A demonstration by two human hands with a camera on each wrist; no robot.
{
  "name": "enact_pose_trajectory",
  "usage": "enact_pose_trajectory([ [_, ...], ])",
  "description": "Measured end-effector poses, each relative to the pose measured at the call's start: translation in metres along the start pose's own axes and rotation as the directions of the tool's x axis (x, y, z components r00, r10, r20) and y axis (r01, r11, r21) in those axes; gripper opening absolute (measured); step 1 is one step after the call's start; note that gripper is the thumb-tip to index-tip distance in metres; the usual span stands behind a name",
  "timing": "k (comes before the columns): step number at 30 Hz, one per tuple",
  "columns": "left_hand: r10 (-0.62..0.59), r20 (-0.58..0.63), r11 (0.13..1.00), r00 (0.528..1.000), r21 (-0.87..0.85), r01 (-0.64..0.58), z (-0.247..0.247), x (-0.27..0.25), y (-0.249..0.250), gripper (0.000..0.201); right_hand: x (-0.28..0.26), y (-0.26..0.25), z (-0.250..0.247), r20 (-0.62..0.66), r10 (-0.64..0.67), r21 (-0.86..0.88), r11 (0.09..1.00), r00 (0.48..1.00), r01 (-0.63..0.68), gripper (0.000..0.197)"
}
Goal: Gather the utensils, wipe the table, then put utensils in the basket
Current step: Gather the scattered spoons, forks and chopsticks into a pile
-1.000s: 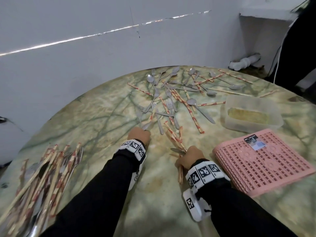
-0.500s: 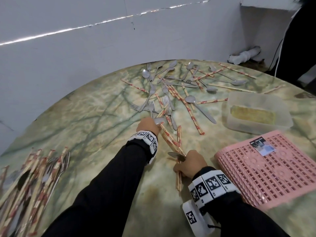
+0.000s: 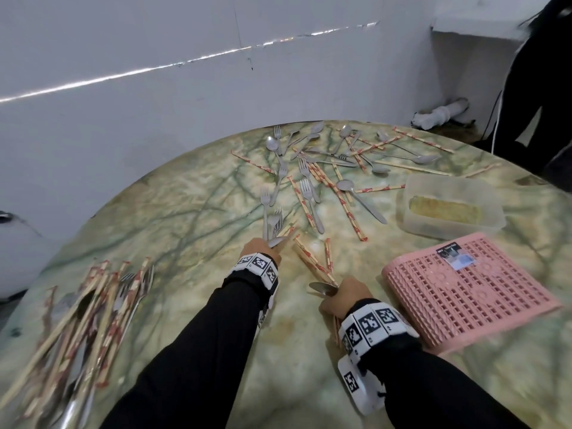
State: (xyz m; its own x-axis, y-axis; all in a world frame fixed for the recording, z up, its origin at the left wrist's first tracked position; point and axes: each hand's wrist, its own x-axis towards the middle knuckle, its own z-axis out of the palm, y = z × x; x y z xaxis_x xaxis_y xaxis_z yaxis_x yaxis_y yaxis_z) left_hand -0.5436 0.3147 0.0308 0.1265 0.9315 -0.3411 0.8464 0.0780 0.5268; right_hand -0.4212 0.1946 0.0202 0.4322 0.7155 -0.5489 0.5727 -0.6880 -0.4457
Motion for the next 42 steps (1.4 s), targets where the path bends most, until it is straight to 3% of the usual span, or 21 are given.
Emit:
enact_pose_trajectory([
  [4,-0.045,0.081,0.999,0.996,-0.006,0.046,-0.002,-0.019,-0.015,0.037,-0.012,0.003,0.004,-0.036,0.024,0.017,1.000,0.999,-0.023,0.028],
  [11,0.012,0.102,0.994,0.995,0.109,-0.023,0.001,-0.037,-0.015,0.030,-0.022,0.008,0.010,-0.038,0.028,0.013,1.000,0.999,-0.027,0.033],
  [15,0.026,0.135,0.996,0.990,0.081,-0.038,-0.004,-0.045,-0.018,0.030,-0.025,0.009,0.009,0.023,0.036,0.002,0.999,0.999,-0.036,0.028],
  [18,0.001,0.159,1.000,0.987,-0.001,-0.001,-0.015,-0.052,-0.026,0.028,-0.028,0.012,0.012,0.067,-0.006,0.078,0.997,0.998,0.001,0.023],
  [21,0.004,0.164,0.978,0.986,-0.206,0.030,-0.030,-0.058,-0.041,0.028,-0.037,0.010,0.014,0.099,-0.080,0.178,0.982,0.992,0.062,0.011],
  [26,0.022,0.184,0.879,0.983,-0.472,0.069,-0.064,-0.089,-0.069,0.023,-0.064,-0.001,0.020,0.064,-0.076,0.379,0.924,0.995,0.047,0.024],
  [29,0.055,0.245,0.820,0.968,-0.564,0.096,-0.085,-0.113,-0.093,0.027,-0.094,-0.016,0.033,0.095,-0.059,0.465,0.885,0.994,0.008,0.029],
  [33,0.087,0.268,0.815,0.959,-0.573,0.086,-0.107,-0.136,-0.136,0.027,-0.129,-0.043,0.066,0.160,-0.101,0.643,0.766,0.982,-0.025,0.028],
  [36,0.097,0.270,0.822,0.958,-0.565,0.075,-0.127,-0.145,-0.174,0.034,-0.148,-0.066,0.092,0.171,-0.144,0.662,0.750,0.975,-0.006,0.028],
  [42,0.071,0.246,0.859,0.967,-0.508,0.066,-0.178,-0.156,-0.246,0.027,-0.171,-0.114,0.147,0.128,-0.195,0.673,0.737,0.972,0.059,0.020],
])
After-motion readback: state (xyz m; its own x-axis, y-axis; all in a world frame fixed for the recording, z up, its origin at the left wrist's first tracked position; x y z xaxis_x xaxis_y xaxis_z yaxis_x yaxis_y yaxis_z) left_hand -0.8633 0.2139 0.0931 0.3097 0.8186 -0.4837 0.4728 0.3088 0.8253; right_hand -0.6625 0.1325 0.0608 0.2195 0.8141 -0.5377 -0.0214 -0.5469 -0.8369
